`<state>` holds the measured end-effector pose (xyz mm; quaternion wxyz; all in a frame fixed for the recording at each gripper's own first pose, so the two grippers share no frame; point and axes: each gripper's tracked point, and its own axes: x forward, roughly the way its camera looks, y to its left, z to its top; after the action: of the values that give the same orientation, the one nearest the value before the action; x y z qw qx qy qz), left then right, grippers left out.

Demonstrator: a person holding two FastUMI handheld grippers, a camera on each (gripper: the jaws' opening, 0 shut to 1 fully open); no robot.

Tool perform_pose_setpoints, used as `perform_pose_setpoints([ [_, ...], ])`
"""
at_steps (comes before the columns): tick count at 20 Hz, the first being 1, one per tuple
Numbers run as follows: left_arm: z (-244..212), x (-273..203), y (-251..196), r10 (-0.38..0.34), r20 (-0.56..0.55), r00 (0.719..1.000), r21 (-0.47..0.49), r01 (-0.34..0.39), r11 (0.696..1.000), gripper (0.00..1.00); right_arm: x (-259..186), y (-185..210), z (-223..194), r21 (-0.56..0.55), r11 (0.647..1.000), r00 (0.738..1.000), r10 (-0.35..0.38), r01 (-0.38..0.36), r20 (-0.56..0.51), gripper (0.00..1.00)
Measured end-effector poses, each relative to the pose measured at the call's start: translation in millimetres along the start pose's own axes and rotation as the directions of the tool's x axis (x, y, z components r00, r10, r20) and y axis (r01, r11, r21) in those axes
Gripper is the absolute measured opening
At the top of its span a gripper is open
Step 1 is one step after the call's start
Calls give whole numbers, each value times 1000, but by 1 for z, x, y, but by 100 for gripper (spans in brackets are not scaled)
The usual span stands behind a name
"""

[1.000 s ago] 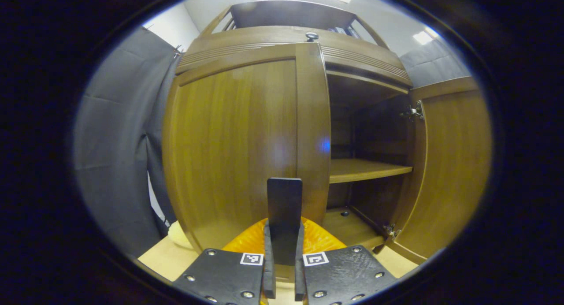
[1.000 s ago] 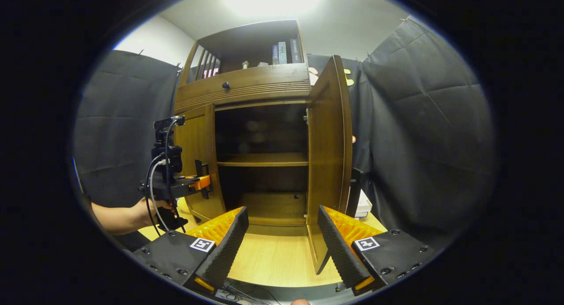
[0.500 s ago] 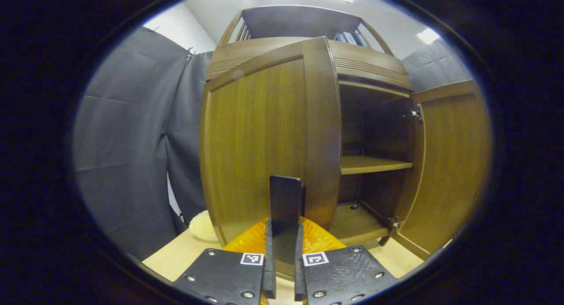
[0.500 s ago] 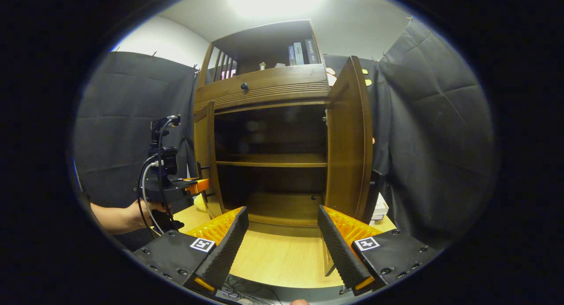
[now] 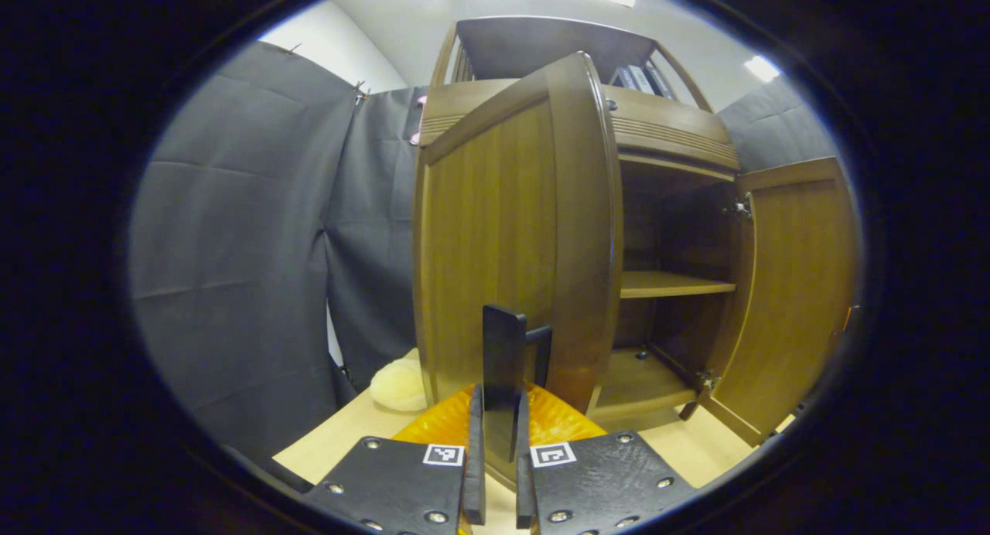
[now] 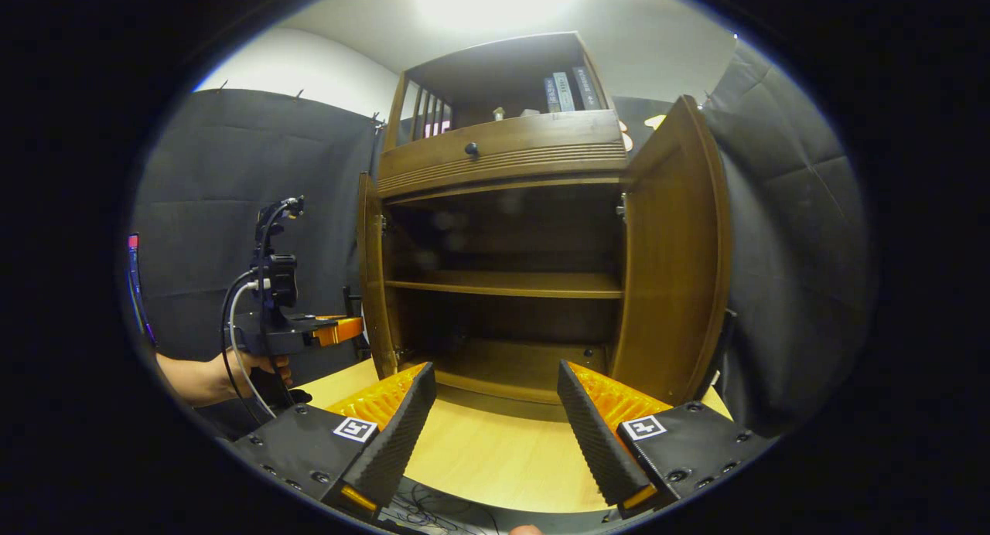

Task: Open the right door of the double-door shoe cabinet with the right hand, and open the left door with the left hand.

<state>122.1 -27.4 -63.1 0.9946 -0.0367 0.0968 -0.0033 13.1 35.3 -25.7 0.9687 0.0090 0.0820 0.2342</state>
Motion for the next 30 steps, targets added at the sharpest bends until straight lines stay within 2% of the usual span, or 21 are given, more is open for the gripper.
perform_pose_setpoints([
  [1, 0, -2, 5, 2, -2, 1000, 0, -2, 1000, 19, 3, 4, 0, 1, 1000, 1000, 15, -15, -2, 95],
  [2, -1, -4, 9, 4, -7, 1000, -1, -4, 1000, 19, 7, 10, -1, 2, 1000, 1000, 30, -30, -3, 99],
  [4, -1, -8, 19, 15, -9, 1000, -3, -15, 1000, 19, 13, 18, -1, 3, 999, 999, 53, -53, -4, 95],
  [6, -2, -15, 35, 46, -6, 999, 7, -46, 999, 19, 19, 26, 0, 2, 997, 997, 76, -76, -2, 99],
  [7, -2, -18, 43, 67, -5, 998, 16, -67, 998, 19, 23, 29, 0, 0, 996, 996, 86, -86, -3, 95],
  [10, 4, -23, 71, 105, 14, 994, 19, -106, 994, 18, 32, 42, -2, -2, 993, 993, 117, -117, -8, 95],
  [11, 9, -24, 78, 117, 25, 993, 16, -117, 993, 14, 36, 45, -2, -2, 992, 992, 127, -127, -11, 95],
  [12, 12, -24, 87, 127, 33, 991, 17, -128, 992, 18, 39, 50, -2, -4, 991, 991, 136, -136, -14, 95],
  [13, 9, -20, 96, 147, 40, 988, 28, -148, 989, 6, 42, 53, -3, -8, 989, 989, 144, -145, -17, 95],
  [15, 10, -23, 102, 136, 44, 990, 16, -137, 991, 5, 48, 59, -4, -11, 987, 987, 161, -161, -21, 95],
  [16, 10, -23, 104, 127, 46, 991, 23, -128, 991, 5, 51, 63, -4, -12, 985, 985, 169, -169, -23, 99],
  [17, 9, -25, 105, 120, 51, 991, 29, -122, 992, 8, 54, 65, -4, -12, 985, 984, 175, -175, -26, 99],
  [18, 9, -25, 106, 112, 53, 992, 33, -114, 993, 5, 58, 67, -5, -11, 984, 983, 180, -180, -27, 99],
  [19, 8, -23, 109, 108, 56, 993, 36, -110, 993, 7, 62, 69, -5, -10, 982, 982, 186, -186, -28, 95],
  [20, 8, -23, 112, 102, 55, 993, 36, -104, 994, 5, 65, 71, -6, -9, 981, 981, 192, -192, -29, 99],
  [22, 4, -24, 121, 88, 54, 995, 30, -90, 995, 5, 72, 75, -7, -8, 980, 979, 199, -200, -31, 99],
  [23, 4, -24, 123, 78, 55, 995, 31, -80, 996, 6, 76, 77, -5, -6, 979, 979, 204, -204, -29, 95],
  [30, 6, -27, 139, 14, 65, 998, 39, -16, 999, 5, 97, 88, -8, -5, 974, 974, 227, -227, -19, 99],
])
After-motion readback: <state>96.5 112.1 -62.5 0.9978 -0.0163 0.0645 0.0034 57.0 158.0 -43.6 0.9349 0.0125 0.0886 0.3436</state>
